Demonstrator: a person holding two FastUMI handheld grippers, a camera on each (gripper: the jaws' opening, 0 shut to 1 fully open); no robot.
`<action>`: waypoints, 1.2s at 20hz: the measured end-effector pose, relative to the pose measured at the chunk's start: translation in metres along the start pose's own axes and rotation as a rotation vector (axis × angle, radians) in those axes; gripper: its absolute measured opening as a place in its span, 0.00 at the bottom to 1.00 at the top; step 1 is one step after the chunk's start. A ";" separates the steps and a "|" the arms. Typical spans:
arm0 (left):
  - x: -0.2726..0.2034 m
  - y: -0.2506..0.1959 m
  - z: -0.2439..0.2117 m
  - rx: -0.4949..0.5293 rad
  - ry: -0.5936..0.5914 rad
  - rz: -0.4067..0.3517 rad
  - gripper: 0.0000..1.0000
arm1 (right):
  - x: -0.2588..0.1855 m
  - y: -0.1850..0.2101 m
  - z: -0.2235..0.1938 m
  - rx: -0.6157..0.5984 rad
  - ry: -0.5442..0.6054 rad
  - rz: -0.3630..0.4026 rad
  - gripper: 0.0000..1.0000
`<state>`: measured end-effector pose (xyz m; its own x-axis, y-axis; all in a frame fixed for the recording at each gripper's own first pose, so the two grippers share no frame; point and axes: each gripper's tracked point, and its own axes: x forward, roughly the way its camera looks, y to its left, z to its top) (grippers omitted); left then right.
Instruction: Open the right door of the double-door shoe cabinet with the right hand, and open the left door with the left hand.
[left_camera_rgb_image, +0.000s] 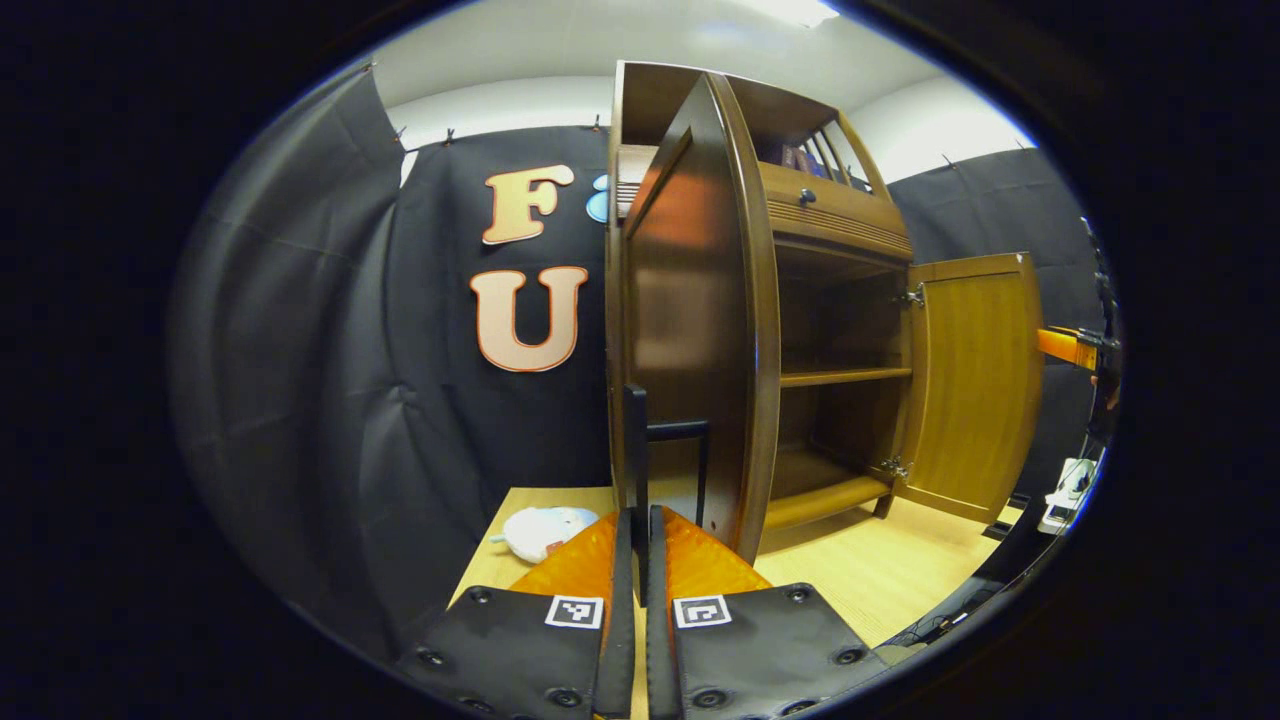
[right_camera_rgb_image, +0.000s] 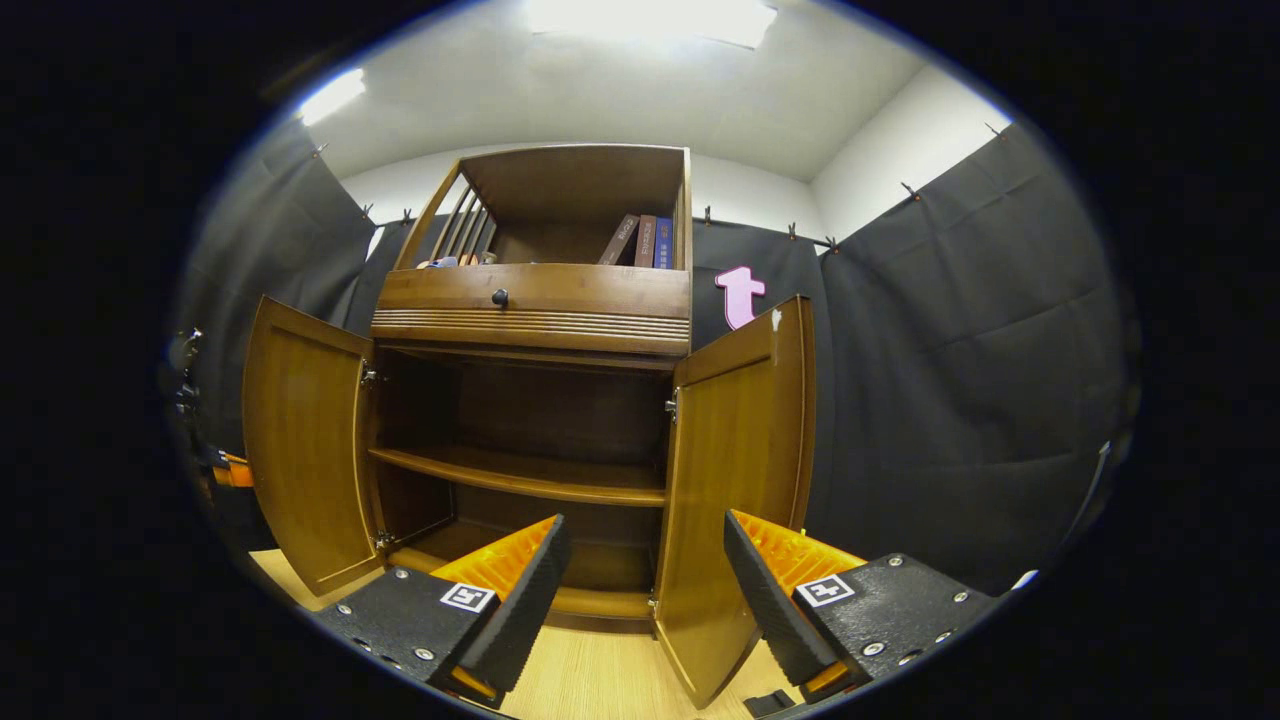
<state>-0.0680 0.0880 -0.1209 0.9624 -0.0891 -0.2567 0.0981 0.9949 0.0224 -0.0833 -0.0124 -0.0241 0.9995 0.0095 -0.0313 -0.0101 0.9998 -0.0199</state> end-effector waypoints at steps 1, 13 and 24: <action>0.000 0.012 0.000 -0.008 -0.001 0.015 0.12 | 0.001 0.003 -0.001 -0.003 0.003 0.003 0.98; -0.007 0.040 0.008 -0.099 -0.020 -0.051 0.11 | 0.026 0.023 -0.023 0.029 0.052 0.043 0.98; -0.079 0.034 0.075 -0.009 -0.120 0.218 0.43 | 0.032 0.012 -0.013 0.051 0.057 0.050 0.94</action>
<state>-0.1218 0.1251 -0.0276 0.9838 0.1232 -0.1306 -0.1168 0.9916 0.0555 -0.0523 0.0001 -0.0388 0.9944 0.0593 -0.0877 -0.0565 0.9978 0.0345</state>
